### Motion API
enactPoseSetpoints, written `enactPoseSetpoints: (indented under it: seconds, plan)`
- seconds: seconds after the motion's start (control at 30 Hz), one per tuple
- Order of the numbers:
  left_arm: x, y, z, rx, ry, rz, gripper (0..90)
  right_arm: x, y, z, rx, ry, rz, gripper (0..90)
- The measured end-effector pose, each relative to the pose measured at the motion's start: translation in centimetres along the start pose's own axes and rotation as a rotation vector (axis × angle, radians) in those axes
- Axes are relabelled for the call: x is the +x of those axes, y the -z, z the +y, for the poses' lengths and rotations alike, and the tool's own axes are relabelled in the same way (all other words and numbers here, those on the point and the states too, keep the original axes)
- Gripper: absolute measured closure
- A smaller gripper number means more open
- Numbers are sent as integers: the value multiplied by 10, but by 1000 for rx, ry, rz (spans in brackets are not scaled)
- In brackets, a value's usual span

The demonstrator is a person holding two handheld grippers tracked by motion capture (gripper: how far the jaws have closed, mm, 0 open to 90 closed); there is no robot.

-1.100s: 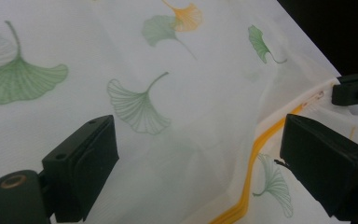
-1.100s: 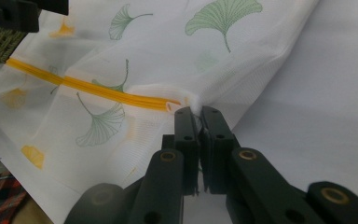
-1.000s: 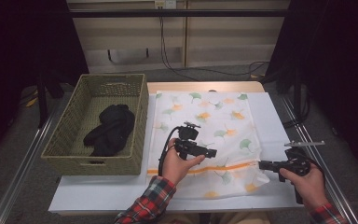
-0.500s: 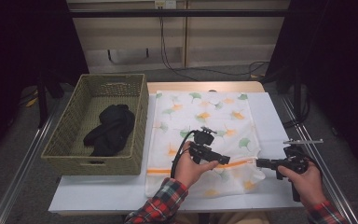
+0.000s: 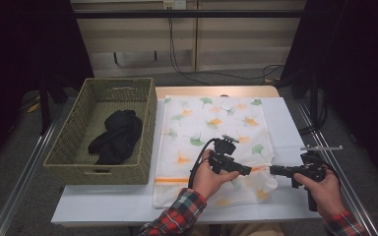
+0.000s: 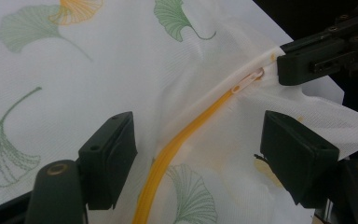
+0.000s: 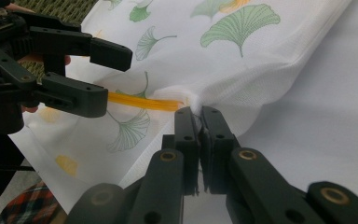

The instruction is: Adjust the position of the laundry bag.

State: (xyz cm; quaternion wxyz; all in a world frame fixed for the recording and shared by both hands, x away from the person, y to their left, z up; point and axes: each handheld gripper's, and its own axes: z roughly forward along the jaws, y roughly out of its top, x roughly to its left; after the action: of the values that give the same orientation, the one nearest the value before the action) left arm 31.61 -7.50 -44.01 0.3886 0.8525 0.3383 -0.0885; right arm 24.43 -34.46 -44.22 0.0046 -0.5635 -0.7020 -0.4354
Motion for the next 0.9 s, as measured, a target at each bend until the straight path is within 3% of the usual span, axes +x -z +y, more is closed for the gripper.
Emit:
enactPoseSetpoints:
  seconds: [0.23, 0.4, 0.43, 0.67, 0.7, 0.8, 0.83, 0.9]
  plan:
    - [-2, -5, 1, 12, -9, -7, 327, 0, 1, -1, 0, -3, 5, 864]
    - [-6, -7, 1, 11, -4, -21, 430, 1, 1, 0, -6, 0, 7, 864]
    - [-5, -6, 2, 32, -27, -24, 452, 1, 2, 0, -7, -2, 9, 864]
    - [-10, -15, 2, 29, -16, -44, 534, 1, 3, -1, -11, -3, 16, 864]
    - [-10, -15, 3, 39, -33, -37, 537, 1, 3, -1, -11, -3, 16, 864]
    - [-13, -18, 4, 36, -31, -46, 561, 1, 3, -1, -12, -2, 22, 864]
    - [-13, -19, 5, 46, -51, -41, 561, 1, 3, -1, -13, -2, 23, 864]
    - [-15, -21, 6, 24, -34, -38, 566, 0, 2, -1, -12, 1, 27, 864]
